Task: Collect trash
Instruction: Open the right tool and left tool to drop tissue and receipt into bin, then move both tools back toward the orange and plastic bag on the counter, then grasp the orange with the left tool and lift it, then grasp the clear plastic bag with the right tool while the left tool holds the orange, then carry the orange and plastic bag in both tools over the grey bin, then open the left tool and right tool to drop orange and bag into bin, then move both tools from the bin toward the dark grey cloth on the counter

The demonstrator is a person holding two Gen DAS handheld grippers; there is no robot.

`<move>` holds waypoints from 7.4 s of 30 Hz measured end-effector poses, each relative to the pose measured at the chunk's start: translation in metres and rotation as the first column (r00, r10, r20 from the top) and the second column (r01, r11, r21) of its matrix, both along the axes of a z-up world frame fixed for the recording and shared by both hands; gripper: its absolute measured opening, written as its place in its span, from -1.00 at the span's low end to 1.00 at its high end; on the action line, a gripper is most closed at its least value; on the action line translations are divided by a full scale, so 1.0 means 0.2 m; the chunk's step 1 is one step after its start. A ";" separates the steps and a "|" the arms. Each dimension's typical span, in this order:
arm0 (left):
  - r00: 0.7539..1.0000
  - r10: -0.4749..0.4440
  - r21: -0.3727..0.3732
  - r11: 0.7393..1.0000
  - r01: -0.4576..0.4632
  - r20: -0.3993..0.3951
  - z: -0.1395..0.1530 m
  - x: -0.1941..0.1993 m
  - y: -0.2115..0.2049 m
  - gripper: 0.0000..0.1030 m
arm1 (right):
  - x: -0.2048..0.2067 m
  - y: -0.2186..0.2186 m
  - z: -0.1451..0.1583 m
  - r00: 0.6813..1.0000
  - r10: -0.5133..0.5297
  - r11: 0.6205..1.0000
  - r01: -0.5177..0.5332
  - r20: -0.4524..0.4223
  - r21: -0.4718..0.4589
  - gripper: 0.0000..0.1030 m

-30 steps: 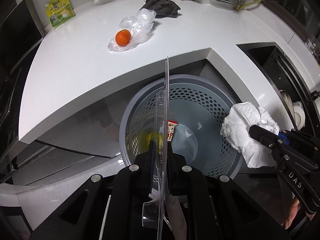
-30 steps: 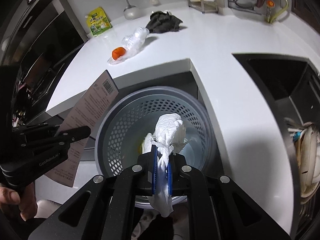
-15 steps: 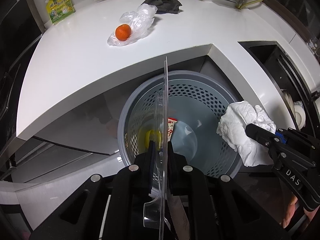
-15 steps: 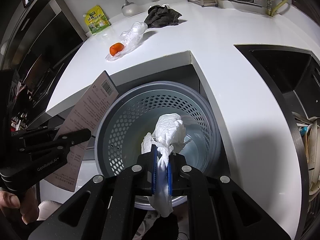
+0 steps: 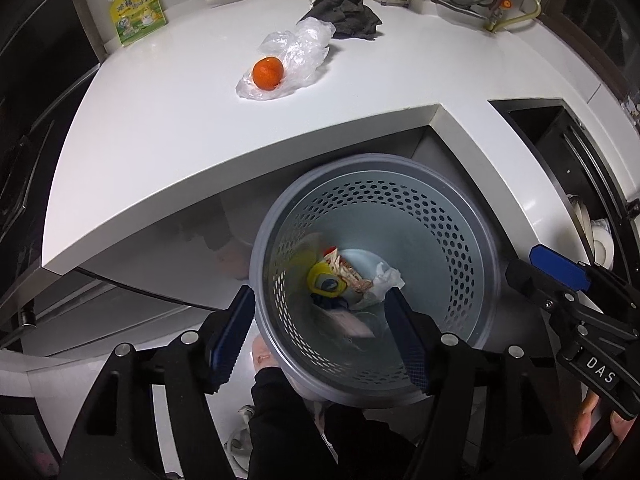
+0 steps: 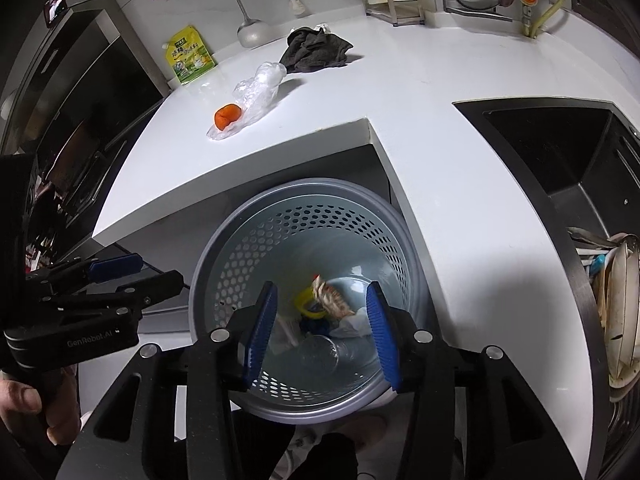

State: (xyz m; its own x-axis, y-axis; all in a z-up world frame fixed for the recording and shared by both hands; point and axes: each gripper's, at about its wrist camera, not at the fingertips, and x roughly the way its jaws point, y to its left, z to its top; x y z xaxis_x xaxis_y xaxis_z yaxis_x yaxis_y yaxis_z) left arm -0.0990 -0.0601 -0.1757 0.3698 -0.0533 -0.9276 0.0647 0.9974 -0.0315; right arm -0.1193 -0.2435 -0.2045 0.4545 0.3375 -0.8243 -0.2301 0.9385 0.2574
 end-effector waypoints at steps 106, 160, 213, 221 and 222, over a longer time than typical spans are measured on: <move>0.962 0.034 -0.041 0.999 -0.023 0.270 0.09 1.12 0.90 -0.67 | 1.20 0.89 -0.06 0.977 -0.208 0.972 0.211 0.039 -0.104 -0.10; 0.973 -0.044 -0.058 0.997 0.059 0.228 0.23 0.26 0.09 -0.67 | 0.22 0.16 0.07 0.999 -0.038 0.993 0.039 0.013 -0.113 -0.75; 0.989 -0.016 -0.025 0.999 0.020 0.146 0.18 0.12 0.02 0.31 | 0.10 0.03 0.14 0.998 -0.012 0.998 0.015 0.061 -0.060 0.17; 0.975 -0.005 -0.033 0.999 0.013 0.223 0.34 0.18 0.03 0.47 | 0.16 -0.04 0.28 0.994 -0.029 0.997 0.036 0.109 -0.063 0.27; 0.974 -0.006 -0.034 0.999 0.014 0.228 0.35 0.18 0.03 0.47 | 0.17 -0.05 0.29 0.993 -0.033 0.997 0.041 0.114 -0.066 0.27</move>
